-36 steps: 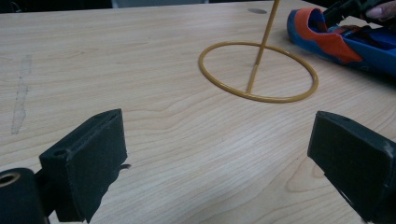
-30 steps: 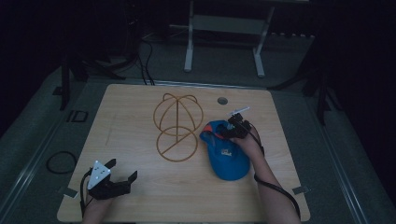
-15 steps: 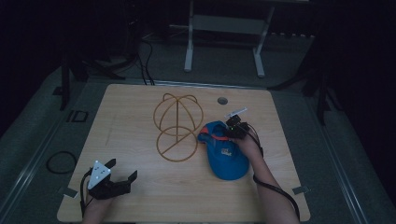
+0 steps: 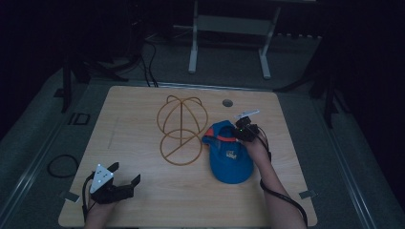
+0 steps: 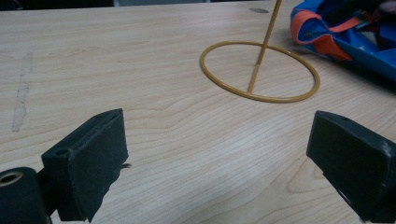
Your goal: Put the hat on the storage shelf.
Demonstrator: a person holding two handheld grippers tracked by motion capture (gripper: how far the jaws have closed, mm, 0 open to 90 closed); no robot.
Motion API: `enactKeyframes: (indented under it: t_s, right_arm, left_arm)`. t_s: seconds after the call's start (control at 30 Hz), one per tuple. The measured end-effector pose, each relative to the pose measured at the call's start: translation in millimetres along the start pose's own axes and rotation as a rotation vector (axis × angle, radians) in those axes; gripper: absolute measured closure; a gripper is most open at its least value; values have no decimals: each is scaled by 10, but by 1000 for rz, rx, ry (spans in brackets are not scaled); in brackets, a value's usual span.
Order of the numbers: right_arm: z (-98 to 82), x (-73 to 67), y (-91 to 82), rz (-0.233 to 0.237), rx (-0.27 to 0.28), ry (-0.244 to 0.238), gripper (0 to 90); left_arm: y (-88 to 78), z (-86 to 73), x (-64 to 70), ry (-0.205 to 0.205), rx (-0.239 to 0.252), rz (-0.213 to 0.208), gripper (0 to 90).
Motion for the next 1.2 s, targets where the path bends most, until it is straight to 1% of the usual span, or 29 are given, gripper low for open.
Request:
enactKeyframes:
  t_s: [0.1,0.13,0.2,0.33,0.47,0.5,0.53,0.6,0.67,0.7,0.77,0.83,0.93,1.0,1.03,1.07,1.1,1.13,1.17,1.2]
  right_arm:
    - [58,3,-146,-8,35,5,875]
    - [85,3,-211,-12,55,8,875]
    - [123,-2,-313,-24,80,13,875]
    - [189,2,-499,-39,125,23,876]
    - [246,13,-679,-39,172,41,875]
    - [246,13,-679,-39,172,41,875]
    - [279,10,-798,-49,199,45,876]
    - [307,0,-912,-52,225,42,875]
    - [330,-3,-1017,-69,246,36,876]
    - [344,-6,-1079,-67,261,41,876]
    - [367,0,-1217,-80,294,50,876]
    - [387,-7,-1326,-72,322,58,876]
    - [434,-34,-1497,-94,351,40,876]
    - [462,-46,-1580,-99,366,35,876]
    - [477,-50,-1625,-103,376,30,876]
    - [492,-54,-1669,-91,387,36,876]
    - [503,-55,-1710,-88,395,36,877]
    - [512,-53,-1746,-108,398,26,878]
    - [521,-51,-1778,-114,404,23,878]
    - [527,-45,-1803,-109,409,25,879]
  left_arm:
    - [6,-1,5,-8,-1,-5,55]
    - [7,-1,7,-7,0,-7,55]
    - [10,1,10,1,-2,0,55]
    - [19,0,18,2,-4,-3,55]
    - [16,12,30,12,-1,-4,55]
    - [16,12,30,12,-1,-4,55]
    - [16,26,37,11,3,-7,55]
    - [17,45,50,4,6,-15,55]
    - [17,75,83,3,13,-32,55]
    - [20,104,118,12,17,-41,55]
    - [26,157,168,7,32,-67,55]
    - [34,242,218,6,43,-86,55]
    - [32,346,265,14,52,-103,55]
    - [15,429,292,13,66,-117,55]
    - [5,475,303,16,70,-119,55]
    - [-9,527,315,11,80,-127,55]
    - [-23,583,322,7,83,-134,55]
    - [-34,643,333,0,84,-142,55]
    - [-48,707,344,-1,85,-152,55]
    - [-63,774,356,3,82,-154,55]
Point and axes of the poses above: each handheld gripper's, and its own axes: y roughly forward along the jaws, z roughly out of its top, x roughly to its right, the point moved 5 cm from there along y, roughly forward along the jaws, and after that the axes turned 3 degrees about y, right-handed, at the moved point
